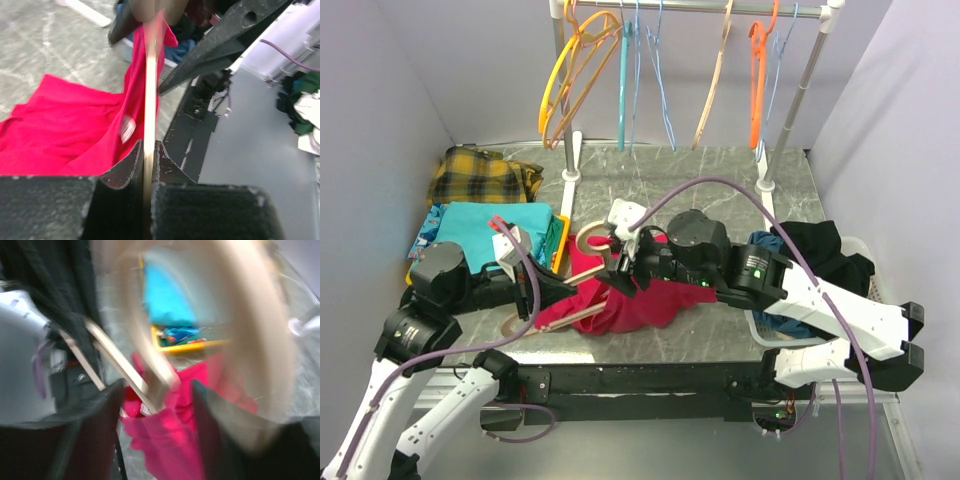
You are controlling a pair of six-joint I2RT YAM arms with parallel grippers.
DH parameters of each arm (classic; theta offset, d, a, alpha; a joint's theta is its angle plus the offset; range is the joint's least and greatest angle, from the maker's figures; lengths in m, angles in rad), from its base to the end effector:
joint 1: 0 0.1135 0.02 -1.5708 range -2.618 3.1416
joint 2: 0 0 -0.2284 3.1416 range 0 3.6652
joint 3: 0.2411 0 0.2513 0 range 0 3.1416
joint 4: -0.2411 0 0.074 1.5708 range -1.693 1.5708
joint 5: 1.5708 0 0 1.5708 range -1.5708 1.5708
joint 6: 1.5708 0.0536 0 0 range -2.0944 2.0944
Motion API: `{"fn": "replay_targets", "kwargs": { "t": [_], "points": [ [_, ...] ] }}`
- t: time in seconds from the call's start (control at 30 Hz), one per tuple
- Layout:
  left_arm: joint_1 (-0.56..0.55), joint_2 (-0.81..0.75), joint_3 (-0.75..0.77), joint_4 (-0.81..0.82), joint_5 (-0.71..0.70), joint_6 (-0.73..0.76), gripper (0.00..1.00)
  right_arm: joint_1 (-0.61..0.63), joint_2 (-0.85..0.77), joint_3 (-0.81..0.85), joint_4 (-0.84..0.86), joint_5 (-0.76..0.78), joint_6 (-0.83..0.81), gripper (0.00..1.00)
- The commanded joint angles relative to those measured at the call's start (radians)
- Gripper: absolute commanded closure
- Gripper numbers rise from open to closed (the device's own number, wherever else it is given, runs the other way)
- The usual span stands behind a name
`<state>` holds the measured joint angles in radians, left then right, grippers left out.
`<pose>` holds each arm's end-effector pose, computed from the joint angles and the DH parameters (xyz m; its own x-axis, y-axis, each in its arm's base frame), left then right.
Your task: Remove the t-shirt from the hanger
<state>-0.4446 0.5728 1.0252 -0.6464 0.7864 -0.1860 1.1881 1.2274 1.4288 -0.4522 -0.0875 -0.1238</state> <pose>0.1020 -0.0906 0.3764 -0.3432 0.0188 -0.9391 0.8826 0.3485 -0.3156 0.1053 0.2741 0.4046 0.0260 -0.2647 -0.9640 -0.9599 0.2628 -0.0981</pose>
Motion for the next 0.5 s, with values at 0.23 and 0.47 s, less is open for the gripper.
{"fn": "replay_targets", "kwargs": {
  "t": [0.23,0.47],
  "points": [
    [0.015,-0.059,0.202,-0.179,-0.18,0.049,0.99,-0.033,-0.296,-0.346,0.233,0.54,0.167,0.11],
    [0.014,-0.086,0.188,-0.225,-0.3,0.06,0.99,-0.099,-0.394,-0.507,0.202,0.734,0.312,0.1]
  ]
}}
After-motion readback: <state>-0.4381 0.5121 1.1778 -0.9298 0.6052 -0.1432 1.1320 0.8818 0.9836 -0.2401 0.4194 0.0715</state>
